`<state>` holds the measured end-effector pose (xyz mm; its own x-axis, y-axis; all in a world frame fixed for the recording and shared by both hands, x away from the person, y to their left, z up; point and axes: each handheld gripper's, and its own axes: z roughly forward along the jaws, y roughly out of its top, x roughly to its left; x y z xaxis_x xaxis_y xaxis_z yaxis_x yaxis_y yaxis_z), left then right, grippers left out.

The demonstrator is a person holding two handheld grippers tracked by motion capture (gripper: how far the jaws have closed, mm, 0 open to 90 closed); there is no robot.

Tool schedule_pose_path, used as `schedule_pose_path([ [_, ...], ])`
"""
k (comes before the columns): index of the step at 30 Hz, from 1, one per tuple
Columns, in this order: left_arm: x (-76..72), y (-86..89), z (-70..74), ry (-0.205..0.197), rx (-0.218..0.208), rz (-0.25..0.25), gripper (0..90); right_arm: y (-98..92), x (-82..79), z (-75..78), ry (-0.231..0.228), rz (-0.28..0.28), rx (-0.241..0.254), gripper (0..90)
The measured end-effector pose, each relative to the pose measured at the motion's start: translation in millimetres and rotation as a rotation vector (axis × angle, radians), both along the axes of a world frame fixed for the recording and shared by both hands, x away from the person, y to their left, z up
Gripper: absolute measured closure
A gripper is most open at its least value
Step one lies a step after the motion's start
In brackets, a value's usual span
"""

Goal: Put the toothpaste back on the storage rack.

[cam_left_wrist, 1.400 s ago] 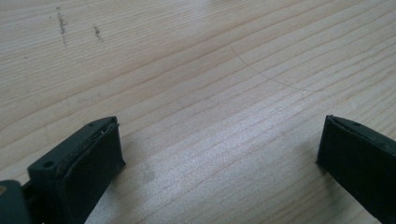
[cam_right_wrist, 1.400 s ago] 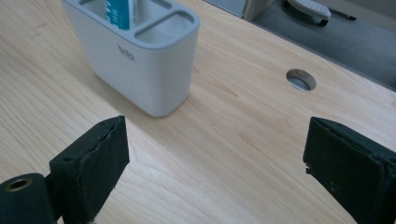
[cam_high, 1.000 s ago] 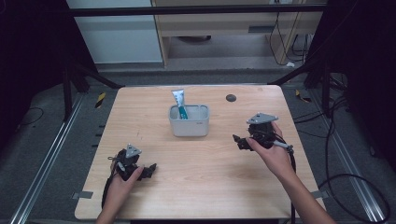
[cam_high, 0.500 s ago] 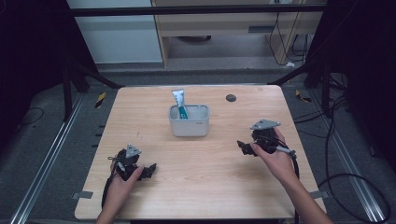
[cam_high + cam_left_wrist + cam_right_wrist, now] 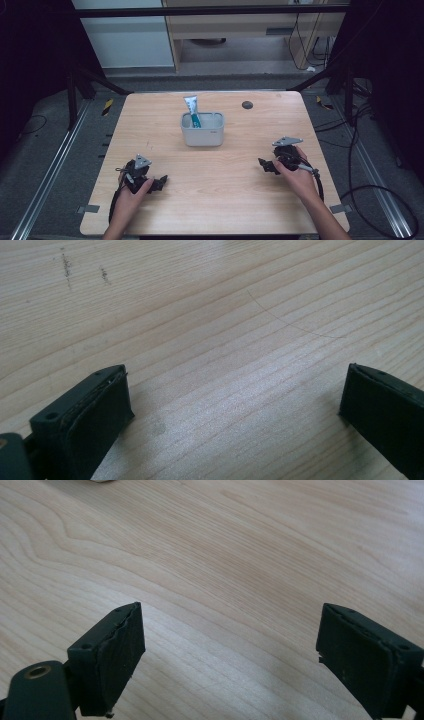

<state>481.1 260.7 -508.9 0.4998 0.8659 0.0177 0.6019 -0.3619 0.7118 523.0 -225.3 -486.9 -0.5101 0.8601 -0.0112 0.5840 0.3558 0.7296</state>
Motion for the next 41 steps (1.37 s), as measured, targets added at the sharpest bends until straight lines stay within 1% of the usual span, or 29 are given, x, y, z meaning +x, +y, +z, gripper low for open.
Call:
schedule_pose_path([
  [6,0.1,0.2,0.1,-0.001,0.003,-0.002,0.0,-9.8,2.3,-9.5,0.010,-0.040,0.034,12.8],
  [7,0.0,0.0,0.0,0.000,0.000,0.000,0.0,-11.3,2.6,-10.6,0.011,-0.043,0.033,12.8],
  [8,0.0,0.0,0.0,0.000,0.001,0.000,0.0,-11.6,2.4,-11.5,0.016,-0.050,0.044,12.8],
  [9,0.0,0.0,0.0,0.000,0.000,0.000,0.0,-12.2,3.0,-13.3,0.015,-0.053,0.044,12.7],
  [10,0.0,0.0,0.0,0.000,0.000,0.000,0.0,-12.6,3.0,-13.9,0.023,-0.054,0.048,12.7],
  [12,0.1,0.2,0.1,-0.001,0.002,-0.002,0.0,-13.0,3.7,-15.6,0.020,-0.057,0.043,12.7],
  [16,0.0,0.0,0.0,0.000,0.000,0.000,0.0,-11.8,5.0,-18.3,0.029,-0.067,0.056,12.5],
  [19,0.0,0.0,0.0,0.000,0.000,0.000,0.0,-11.1,5.6,-19.9,0.032,-0.069,0.052,11.9],
  [20,0.0,0.0,0.0,0.000,0.000,0.000,0.0,-10.4,5.9,-21.1,0.022,-0.072,0.046,11.6],
  [28,0.0,0.0,0.0,0.000,0.000,0.000,0.0,-8.4,5.7,-23.4,0.003,-0.079,0.043,9.5],
  [29,0.0,0.0,0.0,0.000,0.000,0.000,0.0,-7.2,5.5,-24.0,-0.003,-0.077,0.032,8.9],
  [33,0.0,0.0,0.0,0.000,0.000,0.000,0.0,-4.6,5.4,-24.5,-0.004,-0.073,0.008,6.8],
  [41,0.0,0.0,0.0,0.000,0.000,0.000,0.0,-0.4,4.6,-24.8,0.010,-0.116,0.004,1.6],
])
